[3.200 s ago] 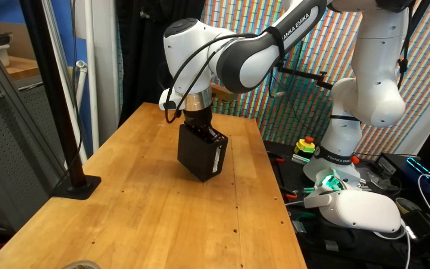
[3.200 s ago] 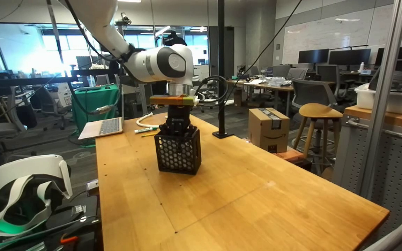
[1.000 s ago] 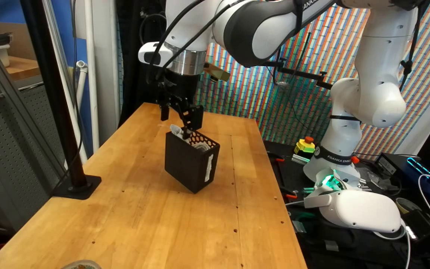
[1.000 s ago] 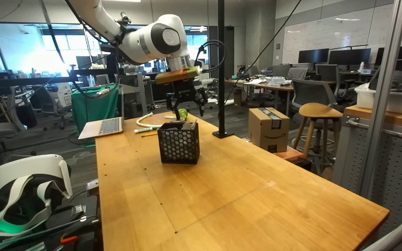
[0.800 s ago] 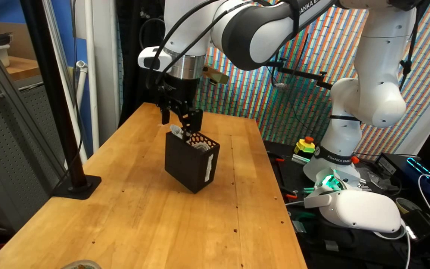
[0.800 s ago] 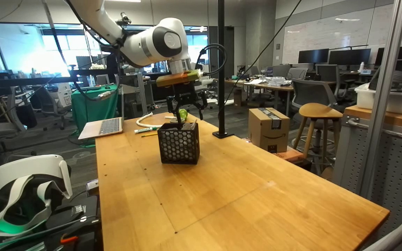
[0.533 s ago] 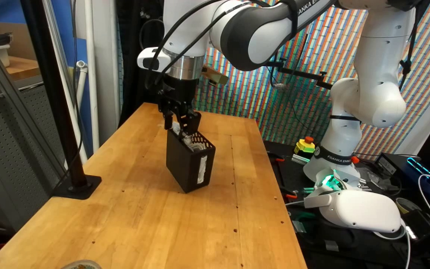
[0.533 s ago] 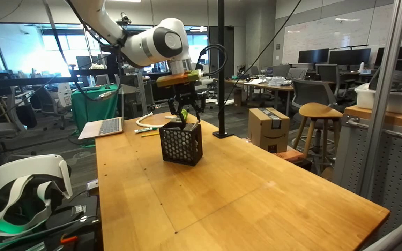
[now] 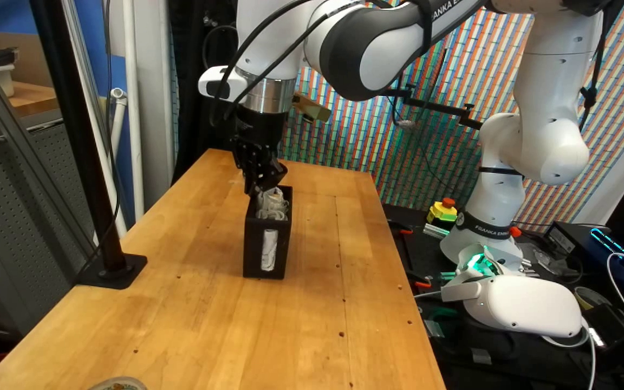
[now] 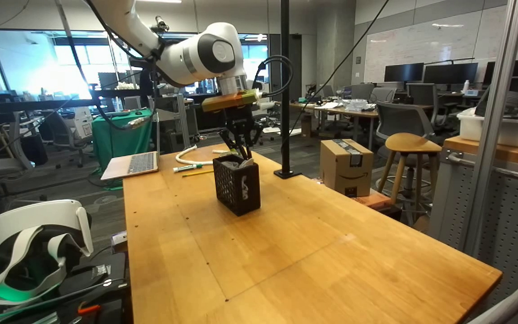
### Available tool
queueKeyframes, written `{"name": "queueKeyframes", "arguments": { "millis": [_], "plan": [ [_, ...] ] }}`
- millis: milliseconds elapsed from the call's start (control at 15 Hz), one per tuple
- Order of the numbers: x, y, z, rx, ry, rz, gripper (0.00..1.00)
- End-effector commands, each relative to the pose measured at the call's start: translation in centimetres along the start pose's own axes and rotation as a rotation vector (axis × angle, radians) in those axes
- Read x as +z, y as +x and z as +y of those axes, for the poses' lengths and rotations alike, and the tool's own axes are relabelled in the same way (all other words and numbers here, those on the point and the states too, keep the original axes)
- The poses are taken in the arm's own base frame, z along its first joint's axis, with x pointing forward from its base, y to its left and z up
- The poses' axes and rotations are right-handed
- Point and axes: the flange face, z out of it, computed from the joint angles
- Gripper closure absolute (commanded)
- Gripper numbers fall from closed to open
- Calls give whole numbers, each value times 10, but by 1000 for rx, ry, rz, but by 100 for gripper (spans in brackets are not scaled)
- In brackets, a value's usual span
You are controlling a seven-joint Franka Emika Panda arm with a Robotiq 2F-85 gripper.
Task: Put the towel in the box
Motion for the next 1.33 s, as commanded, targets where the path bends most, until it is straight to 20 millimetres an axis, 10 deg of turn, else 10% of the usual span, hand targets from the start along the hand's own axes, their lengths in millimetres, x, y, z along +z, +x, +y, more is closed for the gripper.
{"name": "queueKeyframes", "arguments": {
  "millis": [0, 733, 1267],
  "plan": [
    [-4, -1, 2, 6, -29, 1, 82],
    [-33, -26, -22, 18, -84, 17, 81],
    [7, -21, -49, 2, -69, -7, 82]
  ]
}}
